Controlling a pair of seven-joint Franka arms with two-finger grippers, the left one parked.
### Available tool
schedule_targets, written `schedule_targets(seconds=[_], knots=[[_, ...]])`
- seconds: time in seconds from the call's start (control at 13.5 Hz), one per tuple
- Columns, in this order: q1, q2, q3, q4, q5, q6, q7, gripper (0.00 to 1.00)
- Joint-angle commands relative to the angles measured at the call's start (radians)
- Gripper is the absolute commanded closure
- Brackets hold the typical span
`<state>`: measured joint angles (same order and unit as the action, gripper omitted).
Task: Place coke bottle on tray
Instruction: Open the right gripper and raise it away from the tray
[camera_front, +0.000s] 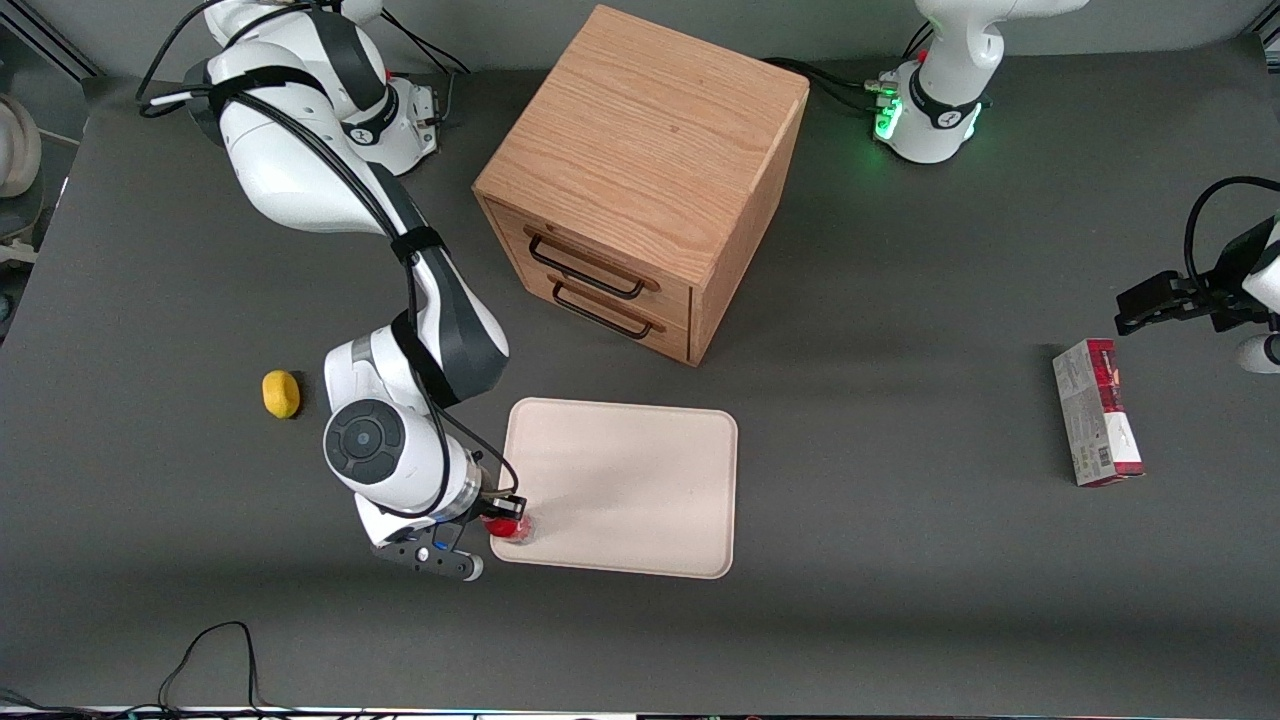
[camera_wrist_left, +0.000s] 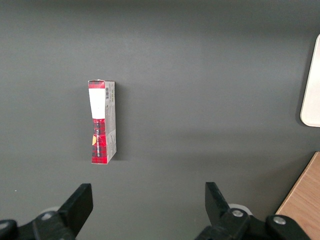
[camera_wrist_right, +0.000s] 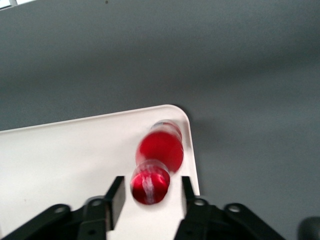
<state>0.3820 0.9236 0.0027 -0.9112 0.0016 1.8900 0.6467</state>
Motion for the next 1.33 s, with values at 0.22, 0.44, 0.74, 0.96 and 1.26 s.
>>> schedule_targets(seconds=[0.22,0.44,0.74,0.96,1.26], knots=[[0.002,-0.005,-0.001,0.032,-0.020,-0.034,0.022,0.00],[-0.012,-0.072,-0.001,0.023,-0.023,-0.141,-0.028,0.00],[-0.099,-0.389,-0.004,-0.318,-0.005,-0.247,-0.264,0.00],[-0.182,-0.697,-0.021,-0.677,-0.005,-0.215,-0.482,0.00],[-0.231,-1.041,-0.058,-0.998,-0.006,-0.157,-0.669,0.00]])
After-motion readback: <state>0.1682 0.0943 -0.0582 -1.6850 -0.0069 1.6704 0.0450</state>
